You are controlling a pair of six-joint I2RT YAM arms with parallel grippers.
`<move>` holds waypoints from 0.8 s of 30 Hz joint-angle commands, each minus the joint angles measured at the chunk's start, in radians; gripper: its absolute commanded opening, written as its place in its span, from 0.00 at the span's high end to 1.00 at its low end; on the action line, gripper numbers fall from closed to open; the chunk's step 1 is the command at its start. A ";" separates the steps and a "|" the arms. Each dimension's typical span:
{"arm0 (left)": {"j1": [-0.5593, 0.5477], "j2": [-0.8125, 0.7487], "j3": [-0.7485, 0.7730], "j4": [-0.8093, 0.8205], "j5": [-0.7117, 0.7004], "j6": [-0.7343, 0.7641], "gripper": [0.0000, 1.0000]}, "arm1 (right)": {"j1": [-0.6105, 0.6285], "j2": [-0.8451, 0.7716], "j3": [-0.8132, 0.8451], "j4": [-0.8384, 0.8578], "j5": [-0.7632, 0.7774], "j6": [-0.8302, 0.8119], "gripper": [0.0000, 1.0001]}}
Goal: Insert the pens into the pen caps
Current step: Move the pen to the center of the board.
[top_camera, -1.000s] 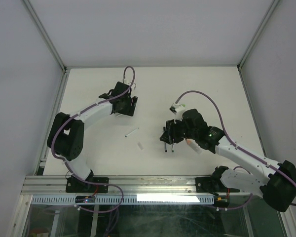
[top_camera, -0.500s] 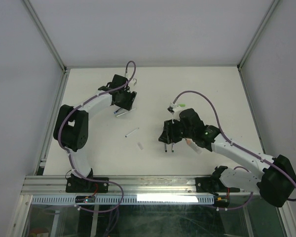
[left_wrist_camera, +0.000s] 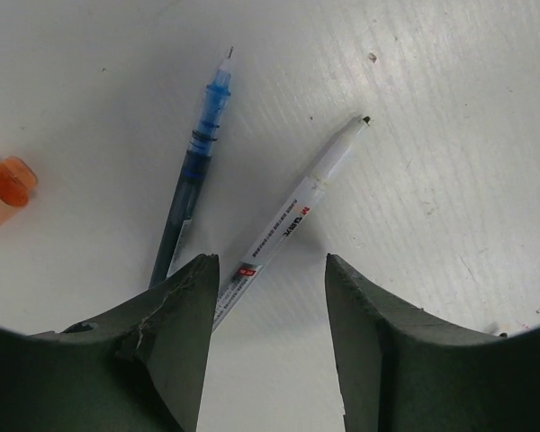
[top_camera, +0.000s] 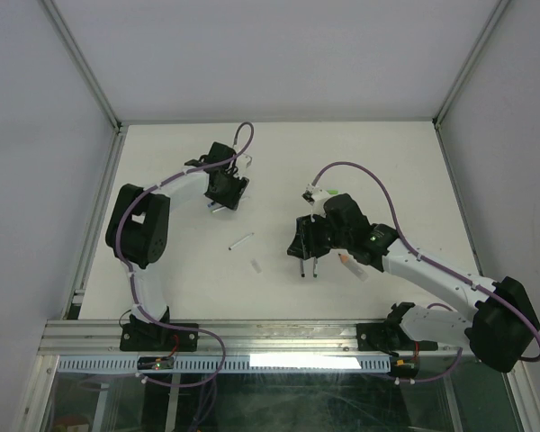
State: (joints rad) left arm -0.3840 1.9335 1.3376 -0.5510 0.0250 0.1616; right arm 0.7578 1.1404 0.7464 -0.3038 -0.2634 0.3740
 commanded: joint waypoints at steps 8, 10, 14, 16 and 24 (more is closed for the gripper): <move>0.013 0.056 0.052 -0.027 0.041 0.047 0.60 | -0.003 -0.001 0.041 0.024 -0.008 -0.020 0.54; 0.014 0.059 0.058 -0.042 0.076 0.047 0.64 | -0.003 0.001 0.042 0.023 -0.009 -0.023 0.54; 0.013 0.061 0.061 -0.069 0.107 0.046 0.72 | -0.003 0.005 0.043 0.022 -0.011 -0.026 0.54; 0.012 0.059 0.061 -0.073 0.115 0.041 0.76 | -0.003 0.003 0.040 0.023 -0.007 -0.024 0.54; -0.027 0.045 0.086 -0.075 0.197 -0.012 0.82 | -0.003 -0.025 0.008 0.046 0.071 0.022 0.54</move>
State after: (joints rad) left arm -0.3714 1.9827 1.3838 -0.6113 0.1207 0.1864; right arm 0.7578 1.1427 0.7464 -0.3038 -0.2420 0.3706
